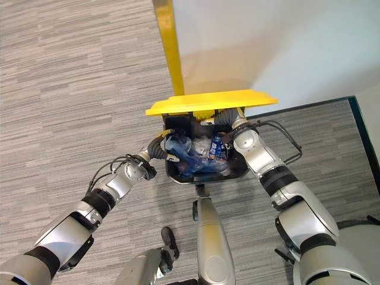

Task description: Gather garbage on tea table into small bin, then transfer packed bag to large trash can.

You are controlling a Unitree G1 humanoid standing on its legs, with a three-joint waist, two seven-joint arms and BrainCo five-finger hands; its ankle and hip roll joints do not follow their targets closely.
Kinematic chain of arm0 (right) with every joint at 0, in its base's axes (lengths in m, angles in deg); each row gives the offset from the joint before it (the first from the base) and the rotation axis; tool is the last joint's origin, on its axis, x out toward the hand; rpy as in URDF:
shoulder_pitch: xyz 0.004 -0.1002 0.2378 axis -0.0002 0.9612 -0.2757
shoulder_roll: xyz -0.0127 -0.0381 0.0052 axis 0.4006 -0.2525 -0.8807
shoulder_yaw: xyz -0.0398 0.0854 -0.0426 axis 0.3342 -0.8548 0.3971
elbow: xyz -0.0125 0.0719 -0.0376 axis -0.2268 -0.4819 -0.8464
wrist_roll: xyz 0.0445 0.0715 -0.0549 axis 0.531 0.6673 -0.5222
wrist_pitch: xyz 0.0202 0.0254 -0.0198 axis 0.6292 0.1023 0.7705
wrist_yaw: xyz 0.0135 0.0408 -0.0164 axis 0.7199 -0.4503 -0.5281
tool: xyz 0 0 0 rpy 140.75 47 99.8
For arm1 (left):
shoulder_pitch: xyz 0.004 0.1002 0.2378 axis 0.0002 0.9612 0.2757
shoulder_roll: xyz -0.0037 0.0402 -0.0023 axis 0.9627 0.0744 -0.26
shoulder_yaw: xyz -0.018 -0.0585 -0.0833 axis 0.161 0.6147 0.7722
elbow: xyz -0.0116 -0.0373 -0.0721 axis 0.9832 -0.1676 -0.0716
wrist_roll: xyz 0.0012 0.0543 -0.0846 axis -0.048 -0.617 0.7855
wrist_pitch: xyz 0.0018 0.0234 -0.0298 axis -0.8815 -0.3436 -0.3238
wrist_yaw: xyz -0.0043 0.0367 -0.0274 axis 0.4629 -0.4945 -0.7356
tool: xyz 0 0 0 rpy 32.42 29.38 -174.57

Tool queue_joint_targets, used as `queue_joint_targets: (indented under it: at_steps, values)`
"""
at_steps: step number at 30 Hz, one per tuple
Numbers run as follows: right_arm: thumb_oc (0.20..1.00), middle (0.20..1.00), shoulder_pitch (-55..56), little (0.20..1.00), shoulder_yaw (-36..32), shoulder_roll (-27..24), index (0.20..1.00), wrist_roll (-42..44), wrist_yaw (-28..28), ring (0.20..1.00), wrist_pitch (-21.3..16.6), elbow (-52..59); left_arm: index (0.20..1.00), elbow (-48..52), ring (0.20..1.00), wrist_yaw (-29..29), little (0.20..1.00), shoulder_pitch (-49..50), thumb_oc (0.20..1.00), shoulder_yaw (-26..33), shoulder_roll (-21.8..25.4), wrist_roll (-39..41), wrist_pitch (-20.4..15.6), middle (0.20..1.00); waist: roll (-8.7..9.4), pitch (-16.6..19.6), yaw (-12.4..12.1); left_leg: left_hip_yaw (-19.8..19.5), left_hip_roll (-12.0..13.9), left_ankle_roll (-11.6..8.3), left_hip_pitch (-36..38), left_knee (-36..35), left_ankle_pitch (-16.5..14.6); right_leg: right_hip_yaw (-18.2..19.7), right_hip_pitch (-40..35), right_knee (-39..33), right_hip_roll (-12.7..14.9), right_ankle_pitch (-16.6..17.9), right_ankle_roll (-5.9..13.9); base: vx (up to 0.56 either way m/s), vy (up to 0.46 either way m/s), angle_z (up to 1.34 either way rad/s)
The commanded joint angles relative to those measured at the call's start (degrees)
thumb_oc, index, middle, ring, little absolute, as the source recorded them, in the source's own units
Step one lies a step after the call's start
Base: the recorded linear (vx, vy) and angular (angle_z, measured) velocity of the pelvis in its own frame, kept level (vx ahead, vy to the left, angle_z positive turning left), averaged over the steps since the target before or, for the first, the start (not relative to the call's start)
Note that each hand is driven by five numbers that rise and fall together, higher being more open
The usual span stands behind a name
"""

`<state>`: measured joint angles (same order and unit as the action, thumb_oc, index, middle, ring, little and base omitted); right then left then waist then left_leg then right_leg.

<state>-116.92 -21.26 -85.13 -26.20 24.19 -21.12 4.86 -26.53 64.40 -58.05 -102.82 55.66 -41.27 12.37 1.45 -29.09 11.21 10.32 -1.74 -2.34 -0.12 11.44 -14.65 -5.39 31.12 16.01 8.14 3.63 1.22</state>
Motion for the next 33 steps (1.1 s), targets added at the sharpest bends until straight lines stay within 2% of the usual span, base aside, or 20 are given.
queue_joint_targets:
  at_steps: [1, 2, 3, 7, 10, 14, 15, 16, 17, 19, 20, 21, 22, 24, 33]
  values:
    - [1.0, 1.0, 2.8, 1.0, -2.9, 2.2, 1.0, 0.3, 0.3, 1.0, -3.6, 1.5, 1.0, 4.9, 1.0, 0.6, 1.0, 7.0, 1.0, 0.8, 2.5, 5.7, -4.2, 1.0, 3.3, 5.2, -1.5, -2.6, -1.9, 1.66, 2.2, 6.6, -11.6, -4.7, 2.2, -10.0, 5.0, 12.6, 10.2, -0.05, -0.046, 0.32]
    - [1.0, 1.0, 5.0, 1.0, -3.7, 2.3, 1.0, -0.1, 0.9, 1.0, -3.5, 2.5, 1.0, 6.1, 1.0, 1.0, 1.0, 9.1, 1.0, 2.1, 3.4, 6.4, -4.4, 1.0, 4.1, 5.5, -1.8, -2.9, -2.3, 1.71, 2.6, 6.6, -11.4, -5.0, 1.3, -10.7, 5.6, 13.1, 10.29, -0.12, -0.054, 0.25]
    - [1.0, 1.0, 11.1, 1.0, -5.9, 3.0, 1.0, -1.2, 2.4, 1.0, -3.5, 4.2, 1.0, 8.3, 1.0, 2.2, 1.0, 15.2, 1.0, 6.4, 6.0, 8.1, -4.6, 1.0, 5.33, 5.9, -3.0, -3.2, -2.5, 1.82, 3.4, 8.1, -11.9, -6.4, -1.5, -12.6, 6.3, 14.0, 10.66, -0.11, -0.04, 0.17]
    - [1.0, 1.0, 18.3, 1.0, -8.7, 4.7, 1.0, -2.8, 4.2, 1.0, -2.9, 5.4, 1.0, 9.3, 1.0, 3.6, 1.0, 23.7, 1.0, 12.5, 8.9, 9.6, -4.5, 1.0, 6.42, 6.9, -5.0, -3.3, -3.1, 2.39, 3.2, 11.0, -12.4, -8.3, -5.0, -15.5, 7.4, 14.2, 10.99, -0.11, 0.005, 0.09]
    - [1.0, 1.0, 25.1, 1.0, -11.5, 6.0, 1.0, -4.0, 6.0, 1.0, -2.7, 6.3, 1.0, 8.8, 1.0, 4.5, 1.0, 32.6, 1.0, 19.4, 10.6, 10.1, -3.8, 1.0, 6.34, 8.3, -6.9, -3.8, -4.0, 3.39, 2.3, 14.0, -12.3, -9.1, -7.4, -17.7, 7.1, 12.8, 11.23, -0.13, 0.097, 0.02]
    - [1.0, 1.0, 30.7, 1.0, -14.0, 5.9, 1.0, -5.2, 7.7, 1.0, -2.4, 6.4, 1.0, 6.4, 1.0, 5.2, 1.0, 38.6, 1.0, 24.9, 11.2, 9.1, -2.9, 1.0, 6.4, 10.3, -7.0, -3.7, -5.0, 4.05, 2.7, 12.2, -10.2, -8.9, -7.6, -17.1, 7.2, 11.5, 11.5, -0.06, 0.108, -0.13]
    - [1.0, 1.0, 32.0, 1.0, -14.7, 6.1, 1.0, -5.3, 8.0, 1.0, -2.2, 6.4, 1.0, 5.8, 1.0, 5.1, 1.0, 39.4, 1.0, 25.8, 11.1, 8.8, -2.6, 1.0, 6.19, 10.3, -6.7, -3.4, -4.9, 4.31, 3.2, 11.5, -9.5, -8.7, -7.4, -15.8, 7.3, 12.1, 11.79, -0.08, 0.148, -0.25]
    - [1.0, 1.0, 34.5, 1.0, -15.2, 6.3, 1.0, -5.0, 8.5, 1.0, -2.4, 5.5, 1.0, 4.7, 1.0, 4.9, 1.0, 41.3, 1.0, 27.1, 10.4, 8.7, -2.5, 1.0, 5.59, 10.4, -6.5, -2.7, -4.5, 4.83, 3.1, 9.3, -6.8, -9.1, -7.2, -9.8, 6.8, 10.6, 11.82, -0.2, 0.184, -0.23]
    - [1.0, 1.0, 37.3, 1.0, -16.1, 6.5, 1.0, -4.8, 8.7, 1.0, -2.6, 5.0, 1.0, 4.9, 1.0, 4.9, 1.0, 42.5, 1.0, 27.5, 10.4, 8.5, -2.2, 1.0, 4.74, 10.8, -6.9, -2.2, -4.1, 5.29, 1.9, 7.9, -4.8, -7.7, -7.8, -2.3, 6.3, 7.6, 10.34, -0.25, 0.17, -0.11]
    - [1.0, 1.0, 39.9, 1.0, -17.1, 6.7, 1.0, -4.7, 9.0, 1.0, -2.9, 3.3, 1.0, 4.8, 1.0, 4.7, 1.0, 42.9, 1.0, 27.7, 10.9, 8.2, -1.8, 1.0, 3.14, 11.9, -7.3, -2.6, -3.2, 5.64, 0.7, 4.4, -1.8, -3.7, -7.6, 8.7, 3.4, 3.3, 9.09, -0.16, 0.069, -0.07]
    - [1.0, 1.0, 40.6, 1.0, -17.3, 7.0, 1.0, -4.6, 8.8, 1.0, -2.9, 2.4, 1.0, 4.5, 1.0, 4.5, 1.0, 43.1, 1.0, 27.9, 10.9, 8.0, -1.6, 1.0, 2.78, 12.5, -7.7, -2.7, -2.6, 5.19, 0.2, 3.8, -0.9, -2.9, -8.7, 9.2, 2.8, 0.7, 8.56, -0.06, 0.004, -0.01]
    - [1.0, 1.0, 40.6, 1.0, -17.3, 7.0, 1.0, -4.6, 8.8, 1.0, -2.9, 2.4, 1.0, 4.5, 1.0, 4.5, 1.0, 43.1, 1.0, 27.9, 10.9, 8.0, -1.6, 1.0, 2.78, 12.5, -7.7, -2.7, -2.6, 5.19, 0.2, 3.8, -0.9, -2.9, -8.7, 9.2, 2.8, 0.7, 8.56, 0.07, -0.221, 0.07]
    - [1.0, 1.0, 43.5, 1.0, -18.9, 7.4, 1.0, -3.5, 8.6, 1.0, -2.9, 1.3, 1.0, 4.8, 1.0, 4.3, 1.0, 44.3, 1.0, 28.4, 10.7, 8.9, -1.9, 1.0, 4.02, 14.3, -8.0, -3.4, -2.0, 3.81, -0.7, 2.3, 0.3, -0.1, -14.7, 1.1, 0.4, -2.5, 7.43, 0.13, -0.315, 0.02]
    - [1.0, 1.0, 44.9, 1.0, -19.8, 7.3, 1.0, -2.7, 8.6, 1.0, -2.7, -0.3, 1.0, 3.4, 1.0, 4.4, 1.0, 45.2, 1.0, 29.0, 9.9, 9.9, -1.8, 1.0, 4.35, 16.0, -7.7, -2.0, -0.6, 2.72, -1.1, 0.8, 1.2, 0.2, -16.2, -3.4, -2.1, -2.2, 7.43, 0.14, -0.253, -0.17]
    - [1.0, 1.0, 48.1, 1.0, -22.0, 6.4, 1.0, -2.9, 8.5, 1.0, -2.8, -3.9, 1.0, -0.8, 1.0, 5.6, 1.0, 47.3, 1.0, 29.5, 7.5, 8.3, -1.1, 1.0, 3.77, 19.8, -6.4, -0.3, 1.4, 1.05, 3.7, -3.1, 2.0, -0.4, -23.7, -13.9, -4.0, -1.5, 6.4, 0.1, -0.071, -0.19]
